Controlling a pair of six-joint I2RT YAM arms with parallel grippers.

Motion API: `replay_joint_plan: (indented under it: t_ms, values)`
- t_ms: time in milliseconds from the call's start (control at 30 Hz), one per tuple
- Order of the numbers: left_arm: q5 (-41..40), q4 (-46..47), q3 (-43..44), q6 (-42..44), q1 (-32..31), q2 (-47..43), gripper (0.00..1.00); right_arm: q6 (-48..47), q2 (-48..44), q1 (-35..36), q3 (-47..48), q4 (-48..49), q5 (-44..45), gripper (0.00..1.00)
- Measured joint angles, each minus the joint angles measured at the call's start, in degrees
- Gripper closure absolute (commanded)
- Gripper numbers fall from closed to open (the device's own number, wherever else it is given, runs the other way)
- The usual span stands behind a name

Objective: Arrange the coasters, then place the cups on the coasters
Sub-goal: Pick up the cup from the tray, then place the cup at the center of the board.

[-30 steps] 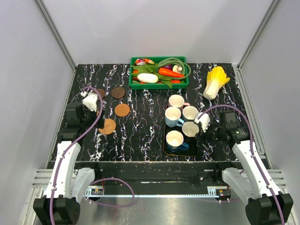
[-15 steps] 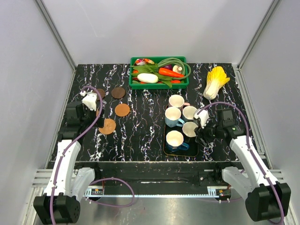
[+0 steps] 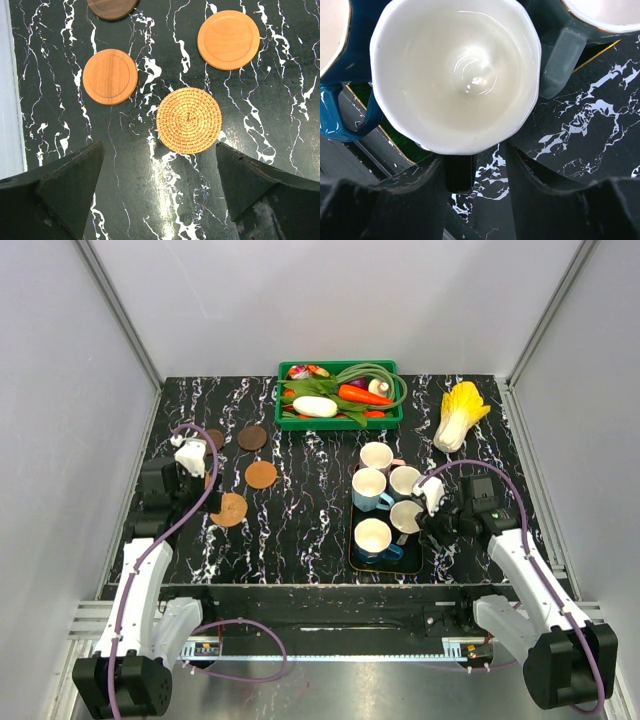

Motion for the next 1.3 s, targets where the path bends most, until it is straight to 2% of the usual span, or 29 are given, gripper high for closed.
replay_joint_plan:
  t_ms: [167, 233, 367, 400, 733, 1033, 1300]
  values:
    - [0.0, 0.0, 0.0, 0.0, 0.2, 0.0, 0.01, 0.0, 1.7, 0.0, 0.0, 0.2, -0.5, 0.58]
    - [0.0, 0.0, 0.0, 0.0, 0.2, 0.0, 0.01, 0.0, 2.3, 0.0, 0.0, 0.2, -0.4, 0.67]
    - [0.0, 0.0, 0.0, 0.0, 0.2, 0.0, 0.01, 0.0, 2.5, 0.2, 0.0, 0.3, -0.5, 0.95]
    - [0.0, 0.0, 0.0, 0.0, 0.2, 0.0, 0.01, -0.4, 2.4, 0.3, 0.0, 0.5, -0.3, 1.00]
    - [0.0, 0.0, 0.0, 0.0, 0.5, 0.0, 0.01, -2.5, -6.7, 0.3, 1.7, -6.6, 1.6, 1.00]
    - [0.0, 0.0, 0.0, -0.1, 0.6, 0.0, 0.01, -0.5, -8.5, 0.3, 15.1, -14.9, 5.5, 1.00]
    - [0.0, 0.0, 0.0, -0.1, 0.7, 0.0, 0.01, 6.5, -5.9, 0.3, 28.3, -15.5, 5.8, 1.00]
